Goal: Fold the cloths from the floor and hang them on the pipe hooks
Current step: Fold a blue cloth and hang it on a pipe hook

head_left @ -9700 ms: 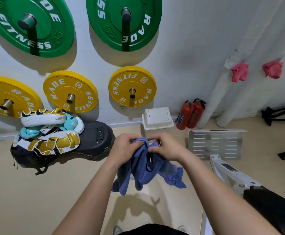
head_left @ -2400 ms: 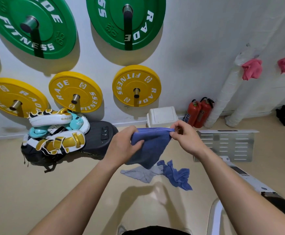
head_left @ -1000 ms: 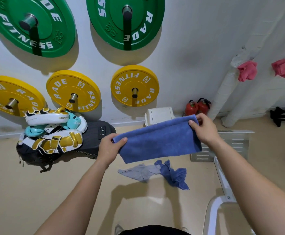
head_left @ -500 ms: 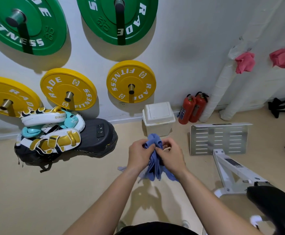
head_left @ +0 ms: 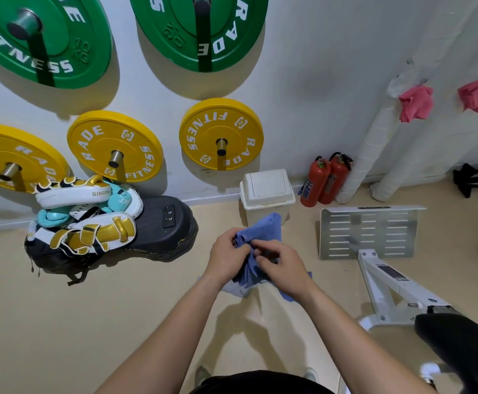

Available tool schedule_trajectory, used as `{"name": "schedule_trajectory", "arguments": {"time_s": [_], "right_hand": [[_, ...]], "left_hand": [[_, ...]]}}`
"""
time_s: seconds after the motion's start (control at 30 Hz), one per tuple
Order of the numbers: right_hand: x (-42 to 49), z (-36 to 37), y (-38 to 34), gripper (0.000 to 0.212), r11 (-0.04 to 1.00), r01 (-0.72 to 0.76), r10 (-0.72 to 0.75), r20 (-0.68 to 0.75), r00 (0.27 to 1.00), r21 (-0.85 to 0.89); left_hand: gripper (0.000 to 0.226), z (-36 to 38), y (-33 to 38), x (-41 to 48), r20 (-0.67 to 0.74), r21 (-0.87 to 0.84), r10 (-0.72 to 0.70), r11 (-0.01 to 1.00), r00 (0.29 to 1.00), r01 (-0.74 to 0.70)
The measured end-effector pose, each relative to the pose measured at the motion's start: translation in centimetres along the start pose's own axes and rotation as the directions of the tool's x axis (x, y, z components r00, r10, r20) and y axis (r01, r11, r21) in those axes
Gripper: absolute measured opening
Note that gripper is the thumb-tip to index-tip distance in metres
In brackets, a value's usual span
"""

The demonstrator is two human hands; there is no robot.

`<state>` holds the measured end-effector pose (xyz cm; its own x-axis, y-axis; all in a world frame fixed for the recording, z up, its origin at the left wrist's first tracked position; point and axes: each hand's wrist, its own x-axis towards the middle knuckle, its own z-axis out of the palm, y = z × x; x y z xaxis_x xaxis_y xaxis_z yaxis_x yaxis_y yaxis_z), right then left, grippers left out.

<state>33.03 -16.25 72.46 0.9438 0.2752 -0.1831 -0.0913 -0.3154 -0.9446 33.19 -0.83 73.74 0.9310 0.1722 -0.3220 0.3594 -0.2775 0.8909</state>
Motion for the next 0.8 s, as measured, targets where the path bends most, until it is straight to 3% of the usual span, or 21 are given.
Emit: {"name": "schedule_trajectory", "arguments": {"time_s": [0.1, 0.17, 0.27, 0.37, 0.43, 0.53, 0.67, 0.7, 0.8], "right_hand": [[0.2, -1.3, -0.1, 0.025, 0.996, 0.0, -0.011, -0.114, 0.993, -0.093], [0.6, -2.6, 0.1, 0.029, 0.97, 0.012, -0.066, -0.213, 0.975, -0.244], [1.2, -3.8, 0.7, 0.042, 0.897, 0.05, -0.099, -0.091, 0.991, -0.438], [1.7, -4.1, 1.3, 0.033, 0.856, 0.123, -0.093, 0.084, 0.992, -0.503], [1.8, -4.2, 1.3, 0.025, 0.841, 0.135, -0.085, 0.118, 0.989, -0.524], [1.7, -4.4, 0.7, 0.021, 0.874, 0.104, -0.071, 0.087, 0.994, -0.474], [1.9, -4.2, -1.8, 0.022, 0.964, 0.104, -0.079, 0.108, 0.991, -0.245], [2.3, -4.3, -2.3, 0.024, 0.977, 0.105, -0.088, 0.095, 0.992, -0.187], [3.1, -4.5, -3.6, 0.04, 0.998, 0.063, -0.063, 0.036, 0.997, 0.012]], "left_hand": [[0.029, -1.0, 0.0, 0.4, -0.027, 0.052, 0.012, 0.999, 1.0, -0.011], [0.027, -1.6, -0.1, 0.5, -0.029, 0.077, 0.046, 0.996, 0.999, -0.044], [0.026, -2.2, 0.0, 0.5, -0.01, 0.087, 0.071, 0.994, 0.997, -0.07], [0.026, -2.9, 0.1, 0.4, 0.012, 0.071, 0.053, 0.996, 0.999, -0.053], [0.026, -3.3, 0.0, 0.4, 0.014, 0.052, 0.048, 0.997, 0.999, -0.049], [0.022, -3.7, -0.8, 0.5, -0.03, 0.035, 0.045, 0.998, 0.999, -0.044], [0.018, -3.1, -2.6, 0.8, -0.079, 0.056, 0.052, 0.997, 0.996, -0.047], [0.025, -2.9, -3.1, 0.8, -0.068, 0.018, 0.038, 0.999, 0.997, -0.037], [0.074, -2.3, -4.2, 0.7, 0.041, -0.114, -0.024, 0.993, 0.999, 0.029]]}}
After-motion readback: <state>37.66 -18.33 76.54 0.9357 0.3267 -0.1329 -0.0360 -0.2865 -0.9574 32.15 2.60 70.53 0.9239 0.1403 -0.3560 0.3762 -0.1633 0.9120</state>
